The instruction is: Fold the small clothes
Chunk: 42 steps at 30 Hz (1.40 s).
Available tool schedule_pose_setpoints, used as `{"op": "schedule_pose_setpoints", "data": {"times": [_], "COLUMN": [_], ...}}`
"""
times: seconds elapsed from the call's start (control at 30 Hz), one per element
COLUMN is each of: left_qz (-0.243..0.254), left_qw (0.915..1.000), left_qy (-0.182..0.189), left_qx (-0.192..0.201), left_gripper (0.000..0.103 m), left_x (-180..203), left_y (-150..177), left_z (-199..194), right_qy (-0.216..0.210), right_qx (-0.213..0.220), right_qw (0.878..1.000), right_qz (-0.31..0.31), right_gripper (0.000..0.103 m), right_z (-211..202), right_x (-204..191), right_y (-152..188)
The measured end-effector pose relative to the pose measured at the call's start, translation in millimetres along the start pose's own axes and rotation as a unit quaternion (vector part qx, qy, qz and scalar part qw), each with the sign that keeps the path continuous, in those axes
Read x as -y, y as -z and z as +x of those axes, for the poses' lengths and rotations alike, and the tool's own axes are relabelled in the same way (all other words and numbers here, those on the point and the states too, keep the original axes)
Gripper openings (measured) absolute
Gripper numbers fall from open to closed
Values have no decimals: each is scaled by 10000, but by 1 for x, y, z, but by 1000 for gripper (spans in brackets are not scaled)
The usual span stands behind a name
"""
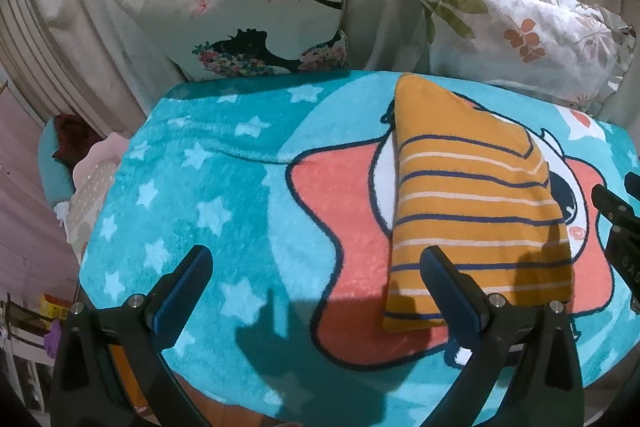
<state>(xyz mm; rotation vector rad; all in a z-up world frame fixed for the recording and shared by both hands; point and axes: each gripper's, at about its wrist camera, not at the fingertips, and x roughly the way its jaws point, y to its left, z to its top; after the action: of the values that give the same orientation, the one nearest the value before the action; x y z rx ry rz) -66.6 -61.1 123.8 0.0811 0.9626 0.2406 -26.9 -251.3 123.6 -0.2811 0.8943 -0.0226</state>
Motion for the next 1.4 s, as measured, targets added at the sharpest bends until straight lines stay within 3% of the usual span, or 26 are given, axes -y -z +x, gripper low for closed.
{"op": "schedule_pose_setpoints", "data": {"times": [0.53,0.8,0.87,0.93,1.07,1.4], "left_qz": [-30,-146,-162,-161,-187,-90], "left_qw": [9999,9994,9992,9990,9986,9998], "left_qy": [-27,-233,-304,-382,-467,-199], "left_qx": [-119,-203,-193,-187,-185,-33], "left_gripper": [103,103,103,103,103,103], "left_x": [1,-7,-9,-11,-17,-21], "left_y": [1,13,17,21,27,38], "left_z": [6,7,4,0,-5,-15], "right_qy": [-275,-836,-953,-1041,-1210,-1360], "right_qx": [-295,-171,-101,-197,-597,-399], "right_qw": [9992,9962,9953,9943,9907,9886], "right_qz": [43,187,147,70,144,512], "right_gripper": [52,52,49,39,39,41], "right_z": [22,38,49,69,110,67], "right_x": [-1,-3,-11,-21,-28,-7], "right_y": [3,-4,-11,-15,-13,4]}}
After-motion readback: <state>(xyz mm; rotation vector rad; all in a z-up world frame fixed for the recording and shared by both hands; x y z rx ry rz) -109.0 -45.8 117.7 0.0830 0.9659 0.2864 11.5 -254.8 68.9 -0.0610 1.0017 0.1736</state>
